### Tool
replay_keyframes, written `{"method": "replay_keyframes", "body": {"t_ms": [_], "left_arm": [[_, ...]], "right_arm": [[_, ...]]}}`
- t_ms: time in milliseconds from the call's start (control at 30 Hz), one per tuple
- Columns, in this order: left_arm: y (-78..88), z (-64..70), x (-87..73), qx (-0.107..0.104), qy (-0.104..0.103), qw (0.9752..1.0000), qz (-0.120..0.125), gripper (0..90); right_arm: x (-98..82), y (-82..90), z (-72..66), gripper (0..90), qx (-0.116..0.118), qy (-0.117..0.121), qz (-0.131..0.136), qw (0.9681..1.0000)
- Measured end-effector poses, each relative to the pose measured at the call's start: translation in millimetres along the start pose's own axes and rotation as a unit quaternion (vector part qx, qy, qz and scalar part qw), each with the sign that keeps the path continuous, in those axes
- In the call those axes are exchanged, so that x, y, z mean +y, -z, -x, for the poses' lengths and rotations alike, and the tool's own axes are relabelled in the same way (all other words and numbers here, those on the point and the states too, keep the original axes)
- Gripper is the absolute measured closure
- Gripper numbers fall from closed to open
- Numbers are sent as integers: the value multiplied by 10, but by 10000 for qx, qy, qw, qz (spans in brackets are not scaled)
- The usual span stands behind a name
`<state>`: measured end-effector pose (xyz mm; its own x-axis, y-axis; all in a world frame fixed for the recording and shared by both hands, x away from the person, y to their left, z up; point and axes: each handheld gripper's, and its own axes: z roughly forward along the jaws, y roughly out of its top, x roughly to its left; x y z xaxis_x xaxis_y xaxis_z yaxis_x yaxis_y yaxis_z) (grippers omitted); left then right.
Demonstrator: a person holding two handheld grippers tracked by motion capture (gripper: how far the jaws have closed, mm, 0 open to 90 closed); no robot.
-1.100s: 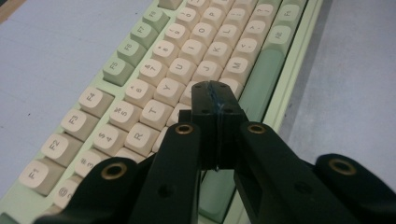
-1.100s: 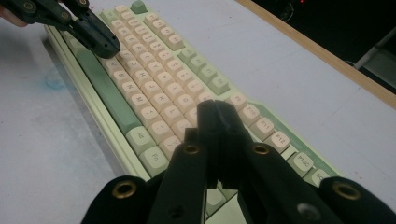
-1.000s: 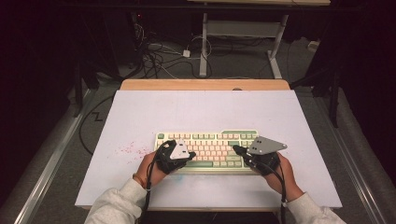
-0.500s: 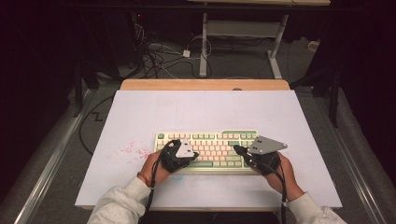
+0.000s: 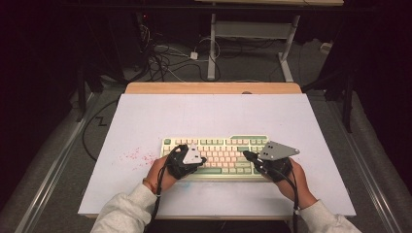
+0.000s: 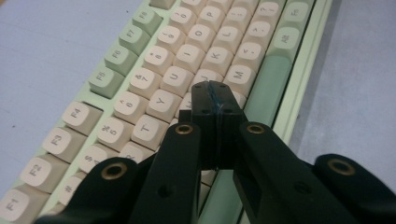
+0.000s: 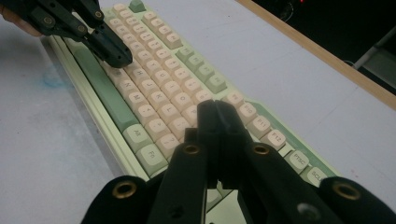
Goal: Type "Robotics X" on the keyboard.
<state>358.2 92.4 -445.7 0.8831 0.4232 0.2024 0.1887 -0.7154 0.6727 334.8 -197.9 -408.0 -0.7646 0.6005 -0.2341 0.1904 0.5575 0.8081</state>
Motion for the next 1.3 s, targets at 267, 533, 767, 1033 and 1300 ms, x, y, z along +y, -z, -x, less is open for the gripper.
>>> {"method": "replay_keyframes", "body": {"t_ms": [267,533,767,1033,1300], "left_arm": [[99,-33,-9,110,72,9997,215,878],[190,-54,-57,242,88,9991,333,877],[250,-68,-115,344,103,9988,342,876],[330,-82,-175,418,133,9984,364,876],[447,-74,-287,535,234,9976,366,876]], "right_arm": [[5,12,4,900,-20,17,21,10000],[1,9,13,900,-34,22,18,10000],[0,-1,7,900,-25,22,6,10000],[-10,-26,9,900,-2,33,-21,10000],[6,-67,-11,900,36,9,-42,10000]]}}
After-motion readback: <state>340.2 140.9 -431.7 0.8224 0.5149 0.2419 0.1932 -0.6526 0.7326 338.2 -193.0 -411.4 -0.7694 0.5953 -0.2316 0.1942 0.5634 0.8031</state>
